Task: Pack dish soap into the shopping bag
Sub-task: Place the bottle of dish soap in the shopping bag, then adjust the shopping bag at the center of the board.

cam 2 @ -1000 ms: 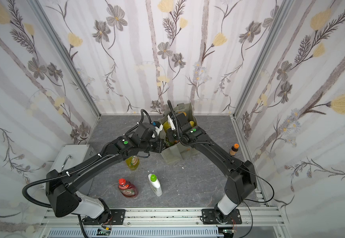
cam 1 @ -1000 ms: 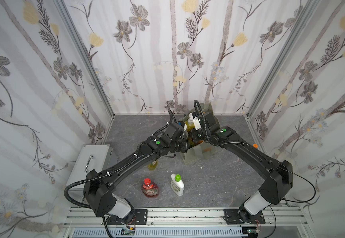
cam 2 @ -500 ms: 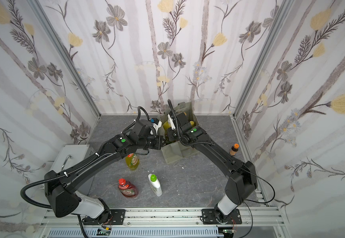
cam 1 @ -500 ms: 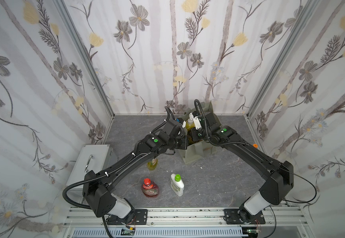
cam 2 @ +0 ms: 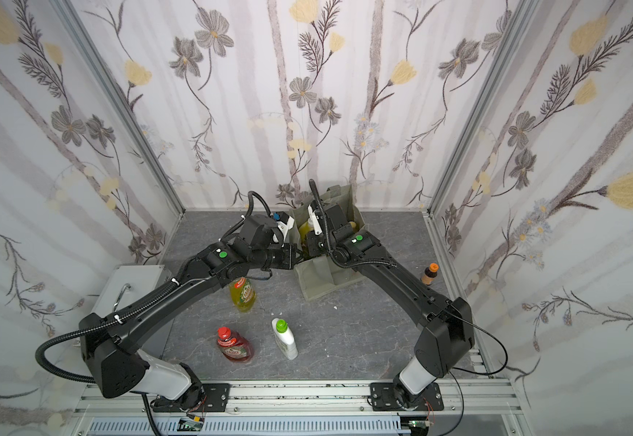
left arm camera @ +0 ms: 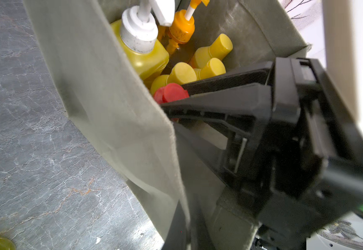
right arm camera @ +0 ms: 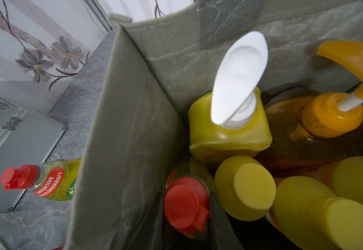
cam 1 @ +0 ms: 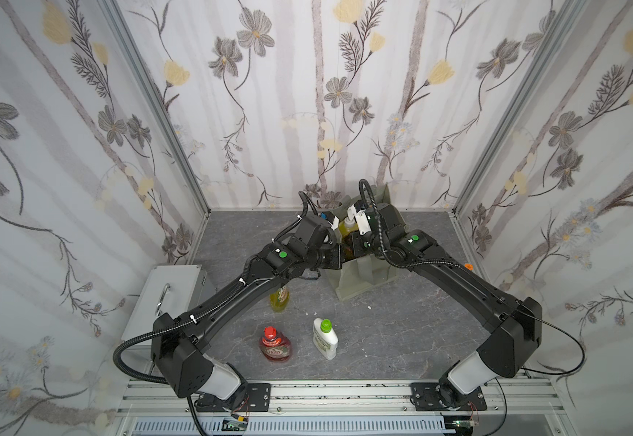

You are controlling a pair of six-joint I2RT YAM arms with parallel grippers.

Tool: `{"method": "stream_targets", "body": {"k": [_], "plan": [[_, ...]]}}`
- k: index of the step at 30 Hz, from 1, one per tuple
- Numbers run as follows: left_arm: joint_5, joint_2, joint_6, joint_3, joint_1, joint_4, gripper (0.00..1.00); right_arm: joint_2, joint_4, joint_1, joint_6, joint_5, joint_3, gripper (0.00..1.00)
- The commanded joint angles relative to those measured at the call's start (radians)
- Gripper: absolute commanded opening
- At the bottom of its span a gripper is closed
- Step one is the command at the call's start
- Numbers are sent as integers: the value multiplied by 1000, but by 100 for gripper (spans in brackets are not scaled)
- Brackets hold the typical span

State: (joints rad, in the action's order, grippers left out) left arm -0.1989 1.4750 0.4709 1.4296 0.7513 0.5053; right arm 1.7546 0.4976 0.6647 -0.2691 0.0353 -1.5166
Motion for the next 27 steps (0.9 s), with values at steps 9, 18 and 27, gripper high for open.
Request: {"method": "stream_targets", "body": {"k": [9, 18, 27], "plan": [[-31, -17, -5, 14, -8, -118, 0, 36, -81, 6, -13, -15, 26, 38], [-10, -23, -12, -12, -8, -94, 0, -90, -55, -1, 16, -42, -35, 67], [-22, -17, -13, -38, -8, -62, 38, -297, 96, -190, 71, 44, -14, 70]]}}
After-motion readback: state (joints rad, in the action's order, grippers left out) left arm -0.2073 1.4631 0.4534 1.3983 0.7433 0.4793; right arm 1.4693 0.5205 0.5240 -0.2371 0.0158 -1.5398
